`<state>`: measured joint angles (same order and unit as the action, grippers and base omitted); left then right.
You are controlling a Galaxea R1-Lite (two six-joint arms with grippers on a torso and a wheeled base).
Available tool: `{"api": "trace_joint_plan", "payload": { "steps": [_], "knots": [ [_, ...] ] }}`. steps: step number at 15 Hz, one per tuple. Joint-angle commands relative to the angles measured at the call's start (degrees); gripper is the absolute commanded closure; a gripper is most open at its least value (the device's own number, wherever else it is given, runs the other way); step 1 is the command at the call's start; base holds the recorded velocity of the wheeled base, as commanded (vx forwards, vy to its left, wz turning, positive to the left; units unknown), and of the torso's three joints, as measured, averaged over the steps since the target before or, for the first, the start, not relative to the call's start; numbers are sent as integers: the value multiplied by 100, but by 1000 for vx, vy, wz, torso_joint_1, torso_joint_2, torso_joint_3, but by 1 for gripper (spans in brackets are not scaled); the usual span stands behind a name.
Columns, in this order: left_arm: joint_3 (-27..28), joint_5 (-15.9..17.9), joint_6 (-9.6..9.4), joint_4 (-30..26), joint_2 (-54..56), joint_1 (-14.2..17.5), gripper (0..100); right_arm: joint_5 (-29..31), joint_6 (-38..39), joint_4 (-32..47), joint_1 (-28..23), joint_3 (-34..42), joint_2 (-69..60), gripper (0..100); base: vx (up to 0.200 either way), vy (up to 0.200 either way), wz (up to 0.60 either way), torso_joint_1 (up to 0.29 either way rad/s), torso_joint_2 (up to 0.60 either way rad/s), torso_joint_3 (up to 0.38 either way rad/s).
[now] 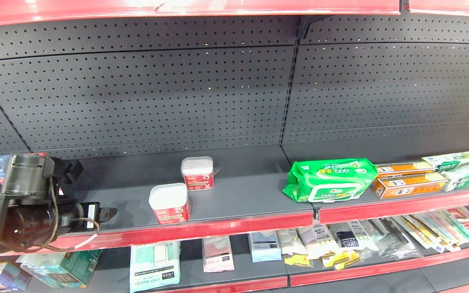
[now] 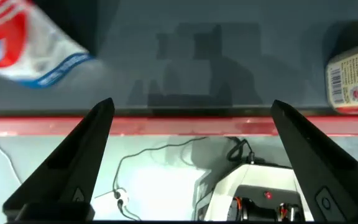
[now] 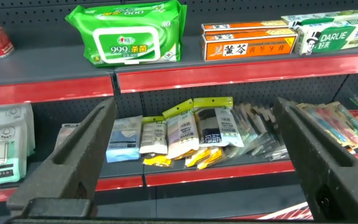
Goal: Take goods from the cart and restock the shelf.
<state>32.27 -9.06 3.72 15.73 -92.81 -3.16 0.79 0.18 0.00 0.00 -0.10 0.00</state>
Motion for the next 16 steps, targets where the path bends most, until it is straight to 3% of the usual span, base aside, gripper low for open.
{"api": "trace_joint_plan", "payload": {
  "steps": [1, 3, 8, 16],
  "knots": [
    [104, 36, -3, 106, -458, -141, 0, 0, -1, 0, 0, 1, 9, 0, 0, 0, 0, 0, 0, 0],
    [139, 27, 15, 141, -581, -212, 0, 0, -1, 0, 0, 1, 9, 0, 0, 0, 0, 0, 0, 0],
    [227, 9, 41, 906, -1152, -440, 0, 0, -1, 0, 0, 1, 9, 0, 0, 0, 0, 0, 0, 0],
    [429, 9, 41, 1178, -1495, -642, 0, 0, -1, 0, 0, 1, 9, 0, 0, 0, 0, 0, 0, 0]
  ]
}}
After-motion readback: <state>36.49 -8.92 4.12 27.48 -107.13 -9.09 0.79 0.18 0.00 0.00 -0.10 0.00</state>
